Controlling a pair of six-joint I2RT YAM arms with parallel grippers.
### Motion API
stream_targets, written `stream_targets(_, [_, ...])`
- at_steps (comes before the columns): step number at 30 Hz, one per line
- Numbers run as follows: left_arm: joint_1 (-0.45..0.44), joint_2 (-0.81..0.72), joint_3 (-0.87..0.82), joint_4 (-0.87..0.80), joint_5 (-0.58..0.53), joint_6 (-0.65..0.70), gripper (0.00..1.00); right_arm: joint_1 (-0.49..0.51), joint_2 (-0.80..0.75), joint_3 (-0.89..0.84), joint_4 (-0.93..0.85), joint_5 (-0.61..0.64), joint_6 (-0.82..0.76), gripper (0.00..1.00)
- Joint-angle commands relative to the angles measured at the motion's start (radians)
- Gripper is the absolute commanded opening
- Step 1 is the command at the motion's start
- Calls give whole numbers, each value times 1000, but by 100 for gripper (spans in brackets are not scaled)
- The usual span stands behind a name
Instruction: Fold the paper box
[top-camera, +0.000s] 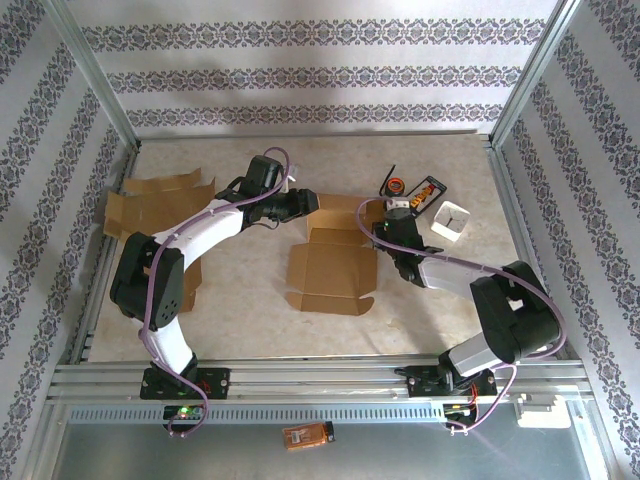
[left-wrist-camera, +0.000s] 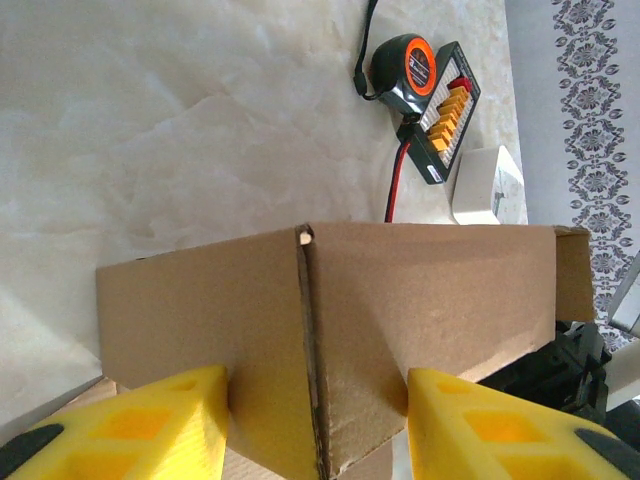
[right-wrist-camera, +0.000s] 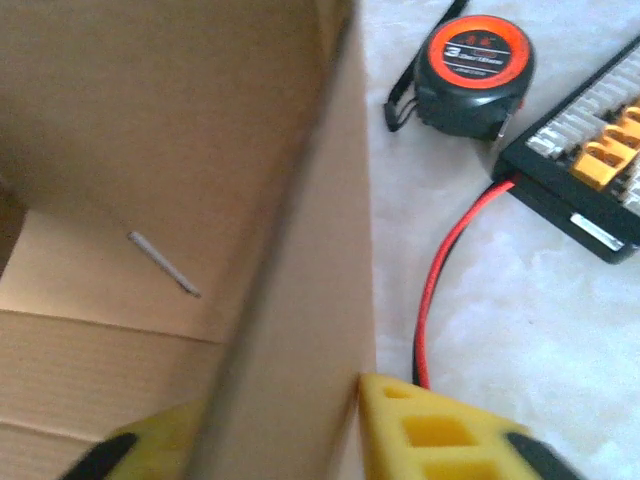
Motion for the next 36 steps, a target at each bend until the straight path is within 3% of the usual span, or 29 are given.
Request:
stream_targets(1, [1,-15,-6,-27,12,-26,47,20,-9,52,5,-114,46,14])
stream_targets(8, [-16,-22,-25,26,2,-62,48,89,-18,141,-116,-125,95,12])
stream_targets(18, [-30,-29,-5,-81,-106,32,48,79,7,225,-245,-32,-3,12])
stream_targets(24, [-30,-116,-24,-93,-156,77,68,68,38,211,-224,-22,-13,10])
stream_targets(29, [-30,-225,-54,-128,-257,98,73,68,52,204,-212,-15,-17,10])
stream_targets(33, [-31,-327,-133,-124,-329,54,70,73,53,206,-205,-15,-18,9])
stream_targets(36, [-57,-398,-206,-97,-367,-15,54,79,55,212,-205,-9,-25,9])
